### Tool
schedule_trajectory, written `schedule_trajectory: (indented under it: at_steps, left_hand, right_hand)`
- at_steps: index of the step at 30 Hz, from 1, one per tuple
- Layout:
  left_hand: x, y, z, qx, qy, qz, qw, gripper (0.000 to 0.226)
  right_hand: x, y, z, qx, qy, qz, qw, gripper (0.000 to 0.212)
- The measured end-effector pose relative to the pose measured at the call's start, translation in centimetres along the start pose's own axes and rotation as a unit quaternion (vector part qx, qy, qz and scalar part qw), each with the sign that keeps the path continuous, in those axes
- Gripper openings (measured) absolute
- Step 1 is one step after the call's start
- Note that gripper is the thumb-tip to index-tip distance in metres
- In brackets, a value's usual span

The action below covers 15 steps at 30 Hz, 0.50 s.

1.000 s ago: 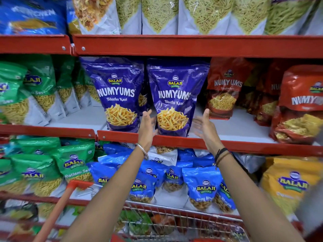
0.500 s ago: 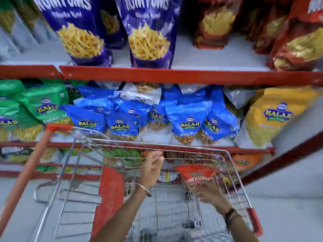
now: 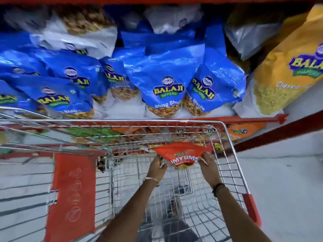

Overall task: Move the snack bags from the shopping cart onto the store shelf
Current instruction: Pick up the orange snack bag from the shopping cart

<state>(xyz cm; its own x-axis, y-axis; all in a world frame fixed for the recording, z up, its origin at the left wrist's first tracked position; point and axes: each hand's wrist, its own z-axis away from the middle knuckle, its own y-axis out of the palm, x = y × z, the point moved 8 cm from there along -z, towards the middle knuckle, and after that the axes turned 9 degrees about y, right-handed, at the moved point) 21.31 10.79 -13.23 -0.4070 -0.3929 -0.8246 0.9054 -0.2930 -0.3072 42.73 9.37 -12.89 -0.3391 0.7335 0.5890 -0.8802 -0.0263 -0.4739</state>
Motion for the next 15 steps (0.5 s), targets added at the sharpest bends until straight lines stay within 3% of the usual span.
schedule_trajectory:
  at_steps: [2, 7, 11, 15]
  left_hand:
    - [0.3, -0.1, -0.6, -0.055, -0.029, -0.009, 0.998, 0.031]
    - [0.5, -1.1, -1.0, -0.166, -0.056, -0.004, 0.984, 0.021]
    - [-1.2, -2.1, -1.0, -0.173, 0.014, -0.035, 0.984, 0.018]
    - [-3.1, -3.5, -0.2, -0.144, 0.084, -0.077, 0.983, 0.015]
  right_hand:
    - [-0.5, -0.1, -1.0, -0.015, 0.0, -0.022, 1.0, 0.023]
    - [-1.4, -0.3, -2.6, -0.045, -0.024, -0.02, 0.998, 0.016]
    - [-0.3, -1.3, -2.1, -0.088, -0.066, 0.006, 0.994, 0.015]
    - [1.4, -2.7, 0.1, -0.101, -0.093, -0.042, 0.99, 0.007]
